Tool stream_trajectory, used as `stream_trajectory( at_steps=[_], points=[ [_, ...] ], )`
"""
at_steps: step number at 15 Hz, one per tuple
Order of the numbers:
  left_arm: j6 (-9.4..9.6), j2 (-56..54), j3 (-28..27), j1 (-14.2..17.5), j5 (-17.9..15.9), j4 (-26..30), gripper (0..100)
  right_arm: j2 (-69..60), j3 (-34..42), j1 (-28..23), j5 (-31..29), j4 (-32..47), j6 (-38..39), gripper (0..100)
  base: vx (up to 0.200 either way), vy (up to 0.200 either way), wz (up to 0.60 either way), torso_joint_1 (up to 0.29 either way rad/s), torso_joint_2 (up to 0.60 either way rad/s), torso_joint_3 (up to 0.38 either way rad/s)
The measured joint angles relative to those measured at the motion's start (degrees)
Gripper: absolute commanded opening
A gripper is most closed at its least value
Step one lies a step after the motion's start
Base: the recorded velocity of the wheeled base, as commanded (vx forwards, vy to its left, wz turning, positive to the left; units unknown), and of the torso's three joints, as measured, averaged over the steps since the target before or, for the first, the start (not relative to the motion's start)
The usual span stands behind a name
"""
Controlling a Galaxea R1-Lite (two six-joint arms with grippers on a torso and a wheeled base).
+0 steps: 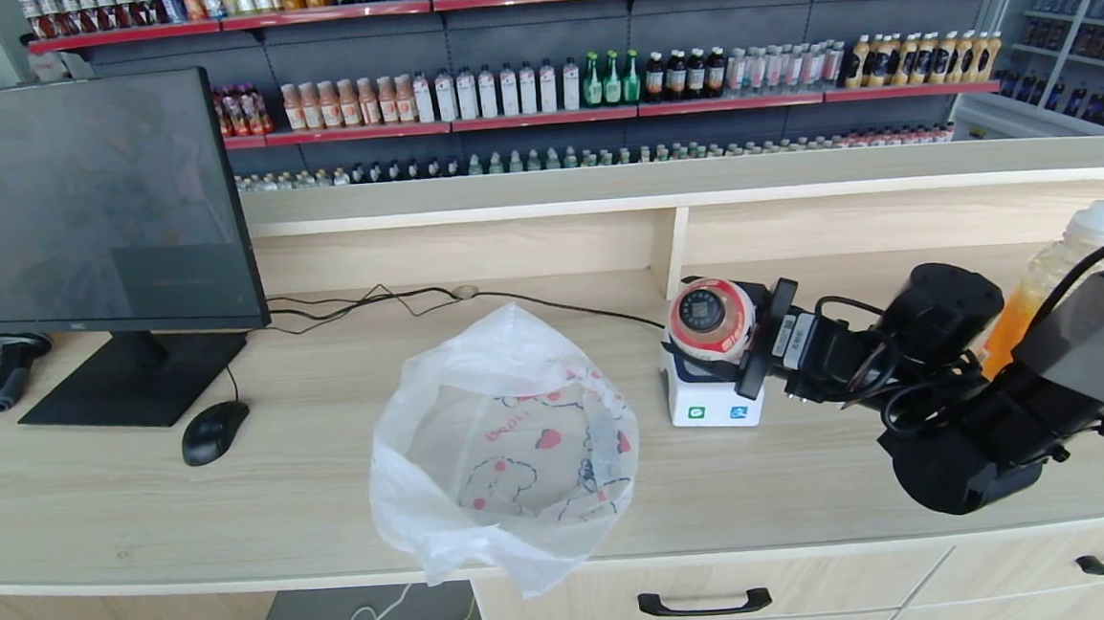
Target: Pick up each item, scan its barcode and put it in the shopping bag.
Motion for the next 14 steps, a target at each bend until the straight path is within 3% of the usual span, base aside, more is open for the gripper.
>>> stream_trajectory(
  at_steps=[14],
  points=[
    [0.00, 0.00, 0.00, 0.01, -0.02, 0.17, 100, 4.04, -3.96, -3.28, -0.41, -0.02, -0.15, 0, 0.000, 0.000, 0.00, 0.000, 0.00, 0.000]
  ],
)
